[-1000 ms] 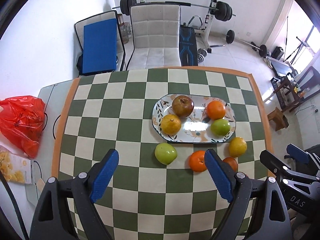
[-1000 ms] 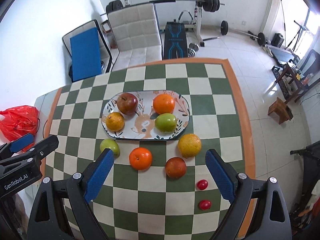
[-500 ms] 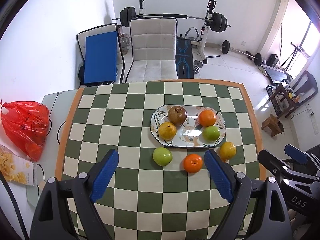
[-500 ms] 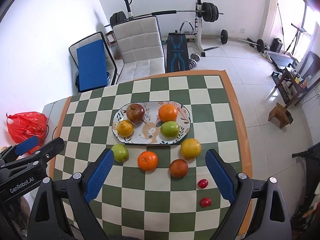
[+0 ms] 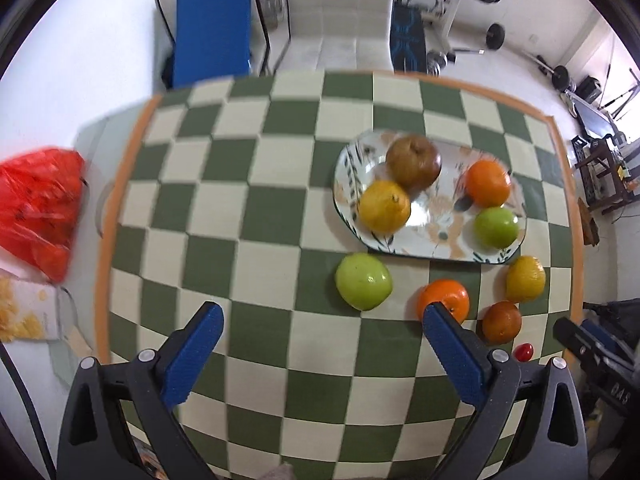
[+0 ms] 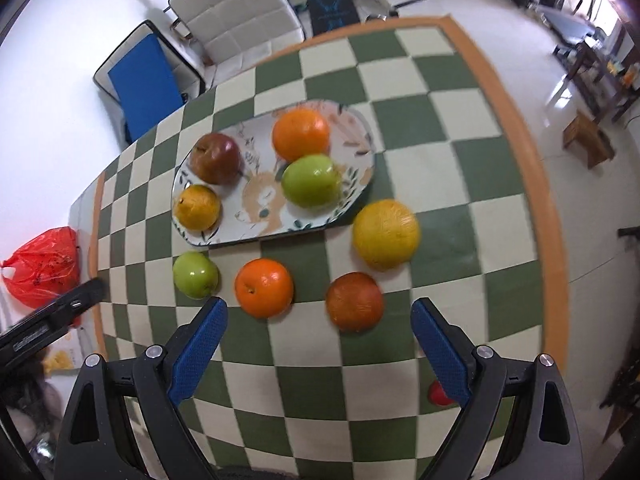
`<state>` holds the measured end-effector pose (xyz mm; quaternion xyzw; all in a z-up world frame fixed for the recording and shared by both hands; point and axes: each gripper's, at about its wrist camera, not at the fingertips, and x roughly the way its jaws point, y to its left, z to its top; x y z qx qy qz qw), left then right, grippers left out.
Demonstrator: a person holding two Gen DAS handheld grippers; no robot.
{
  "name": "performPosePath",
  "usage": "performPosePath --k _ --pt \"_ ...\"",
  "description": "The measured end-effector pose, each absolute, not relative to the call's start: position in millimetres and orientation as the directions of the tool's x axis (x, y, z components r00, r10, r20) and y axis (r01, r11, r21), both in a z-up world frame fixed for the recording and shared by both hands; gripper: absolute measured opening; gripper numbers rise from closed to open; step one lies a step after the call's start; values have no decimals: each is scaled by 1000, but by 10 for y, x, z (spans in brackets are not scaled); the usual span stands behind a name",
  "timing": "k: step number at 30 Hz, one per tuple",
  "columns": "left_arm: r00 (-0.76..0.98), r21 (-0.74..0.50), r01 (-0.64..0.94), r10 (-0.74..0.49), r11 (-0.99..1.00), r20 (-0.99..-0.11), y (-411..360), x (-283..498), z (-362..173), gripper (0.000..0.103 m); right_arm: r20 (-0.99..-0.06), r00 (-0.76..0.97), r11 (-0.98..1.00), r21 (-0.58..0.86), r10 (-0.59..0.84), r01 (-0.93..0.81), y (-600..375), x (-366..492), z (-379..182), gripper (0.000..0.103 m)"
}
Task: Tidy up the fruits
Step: 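Lift both tools back from the plate, then grasp a green apple with the left tool while the right tool grasps an orange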
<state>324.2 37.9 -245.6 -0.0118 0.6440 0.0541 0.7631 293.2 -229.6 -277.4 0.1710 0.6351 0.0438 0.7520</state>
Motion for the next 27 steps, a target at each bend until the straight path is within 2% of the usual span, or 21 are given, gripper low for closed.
performPosePath --k 1,3,4,5,7,11,13,14,21,27 --pt "130 22 -111 36 994 -991 394 3300 -2611 102 -938 177 933 325 297 154 -2273 2952 -2862 94" --pt "54 -55 -154 -47 986 -997 420 3398 -2897 102 -938 157 932 333 310 144 -2205 2993 -3007 83" --pt "13 -80 -179 -79 980 -997 430 3449 -3057 102 -938 155 932 332 311 141 -2178 3012 -3040 81" --pt "-14 -103 -194 -108 975 -994 423 3491 -3170 101 -938 149 933 334 314 136 -2146 3034 -3087 81" --pt "-66 -122 -224 -140 967 -988 417 3570 -3405 94 -939 140 934 332 314 130 -2096 3076 -3145 79" --pt "-100 -168 -275 -202 947 -974 399 3683 -3685 89 -944 126 944 318 306 85 -1956 3187 -3181 79" --pt "-100 -160 -278 -194 947 -976 382 3714 -3754 59 -946 116 948 312 303 66 -1886 3243 -3186 79" --pt "-96 -146 -269 -178 952 -979 376 3713 -3768 56 -946 112 948 313 306 58 -1858 3264 -3190 79" --pt "-101 -73 -185 -93 980 -991 371 3359 -3713 55 -955 24 955 295 296 -27 -1468 3422 -3416 79" --pt "-95 -114 -225 -138 968 -986 500 2959 -3690 55 -961 -56 958 275 271 -86 -1169 3504 -3803 79"
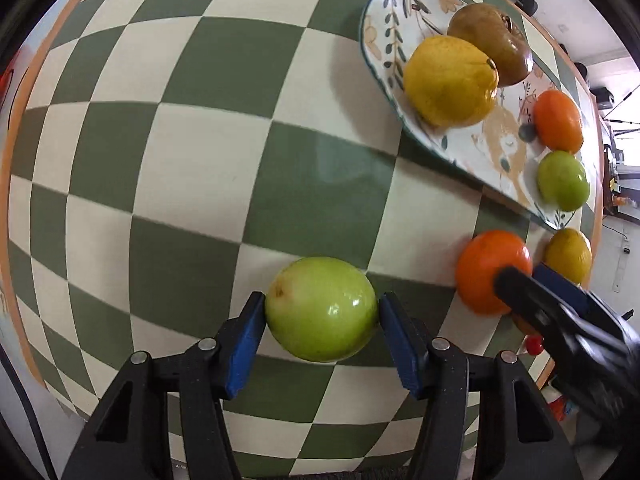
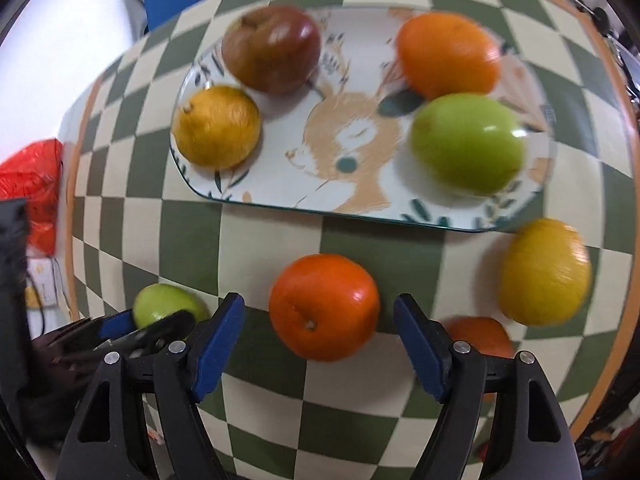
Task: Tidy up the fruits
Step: 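Grasp a green apple with the left tool while the right tool grasps an orange, then place the green apple and orange on the plate and release both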
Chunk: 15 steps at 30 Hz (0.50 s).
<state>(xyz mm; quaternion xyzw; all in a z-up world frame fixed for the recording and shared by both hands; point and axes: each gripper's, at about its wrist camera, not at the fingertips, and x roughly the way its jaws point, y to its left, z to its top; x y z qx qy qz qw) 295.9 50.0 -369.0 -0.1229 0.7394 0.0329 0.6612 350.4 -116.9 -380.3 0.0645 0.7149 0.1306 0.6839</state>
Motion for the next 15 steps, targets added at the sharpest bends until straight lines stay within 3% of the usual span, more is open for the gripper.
performPosePath --k 6,15 --pt "-76 -105 -210 -124 972 -989 423 2900 -3669 55 -975 -77 964 218 208 -150 -1038 3467 -4036 66" --pt "-44 -139 -193 -150 971 -988 399 3016 -3438 55 -953 -44 951 303 301 -57 -1267 3345 -3844 65"
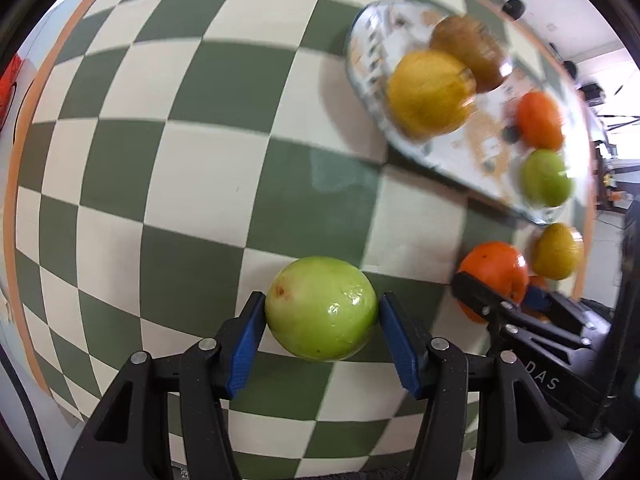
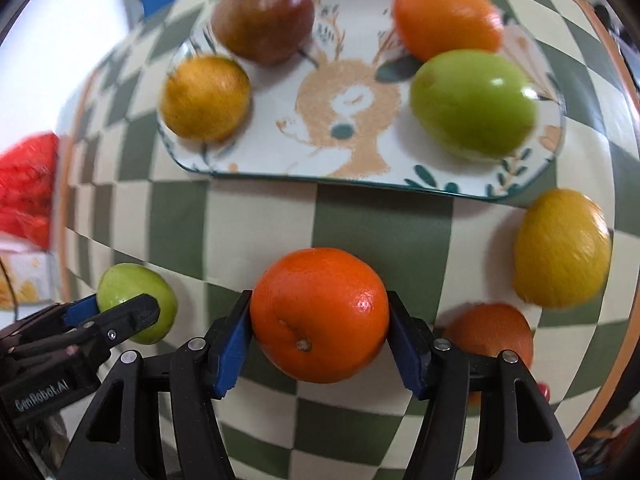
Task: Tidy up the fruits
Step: 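Place the green apple and orange on the plate and release both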
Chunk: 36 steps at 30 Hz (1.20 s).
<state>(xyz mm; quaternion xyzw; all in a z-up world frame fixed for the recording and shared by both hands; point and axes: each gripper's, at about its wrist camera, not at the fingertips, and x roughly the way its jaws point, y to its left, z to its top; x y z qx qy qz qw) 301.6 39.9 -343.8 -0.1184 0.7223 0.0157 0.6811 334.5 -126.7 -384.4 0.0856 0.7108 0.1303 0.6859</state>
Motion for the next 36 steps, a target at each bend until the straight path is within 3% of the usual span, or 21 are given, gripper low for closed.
performPosePath --k 9,14,23,26,28,30,33,36 --pt "85 -211 -97 -203 973 -976 363 3934 -2697 55 -929 105 934 358 356 -2 -1409 3878 -3280 65" --pt "13 -143 -62 -142 988 -990 469 4619 -2901 55 -956 80 959 280 283 -41 -1259 4331 -3412 65" --pt "-110 -83 -15 -84 996 -990 379 4978 -3288 55 -966 48 967 252 254 -38 -1332 4462 -3555 66" --pt "-79 -63 -5 -63 998 -995 350 5008 -3261 56 -957 60 959 283 283 -8 -1374 4448 -3541 75" --pt "-68 -55 -3 -55 998 -996 350 5026 -3236 75 -957 72 960 282 281 -8 -1391 4453 -3504 83" --pt "-46 -48 -6 -48 999 -998 374 5026 -3181 84 -959 91 964 267 267 -13 -1417 4441 -3427 84" --pt "-19 -24 -1 -24 1000 -1000 390 4984 -3110 85 -967 106 973 232 232 -13 -1466 4414 -3329 94" --pt "14 3 0 3 1000 -1000 413 4863 -3043 85 -975 141 986 169 169 -14 -1550 4334 -3219 94"
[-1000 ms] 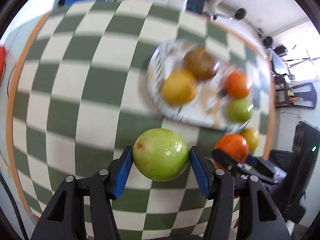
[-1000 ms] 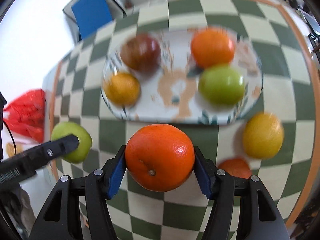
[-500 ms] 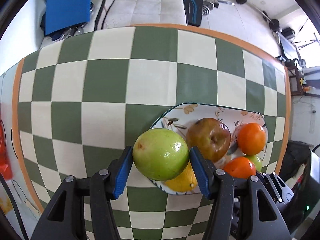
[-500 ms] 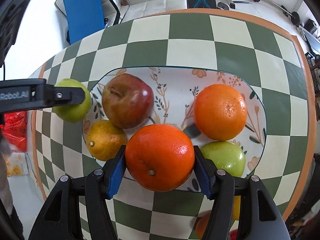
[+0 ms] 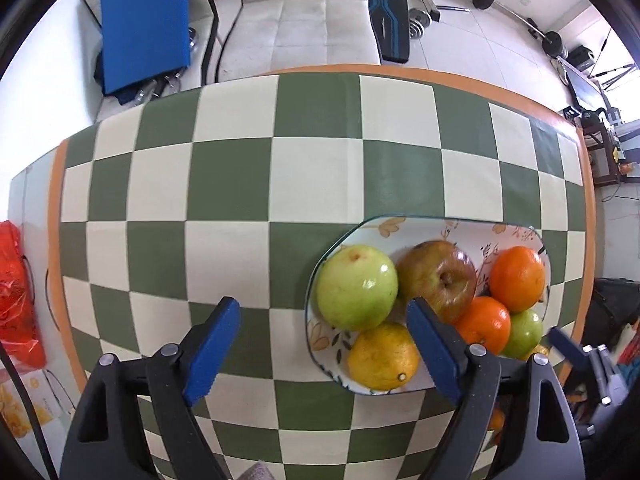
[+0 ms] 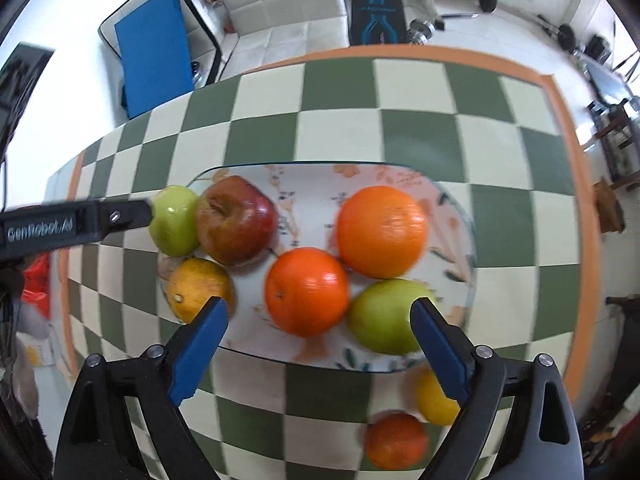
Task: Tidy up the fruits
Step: 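Place the green apple and orange on the plate and release both, then lift both tools back from the plate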
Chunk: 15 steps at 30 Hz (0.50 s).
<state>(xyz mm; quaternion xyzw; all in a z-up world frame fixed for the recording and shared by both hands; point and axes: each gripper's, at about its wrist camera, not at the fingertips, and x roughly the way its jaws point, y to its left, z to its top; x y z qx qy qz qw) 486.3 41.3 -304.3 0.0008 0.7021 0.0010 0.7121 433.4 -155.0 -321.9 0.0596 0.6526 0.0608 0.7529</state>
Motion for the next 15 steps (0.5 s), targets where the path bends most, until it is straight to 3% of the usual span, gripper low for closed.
performPosePath --k 15 --pt "209 47 -15 49 999 -977 222 3942 -2558 85 -967 240 996 90 84 16 -1892 3801 -2804 94"
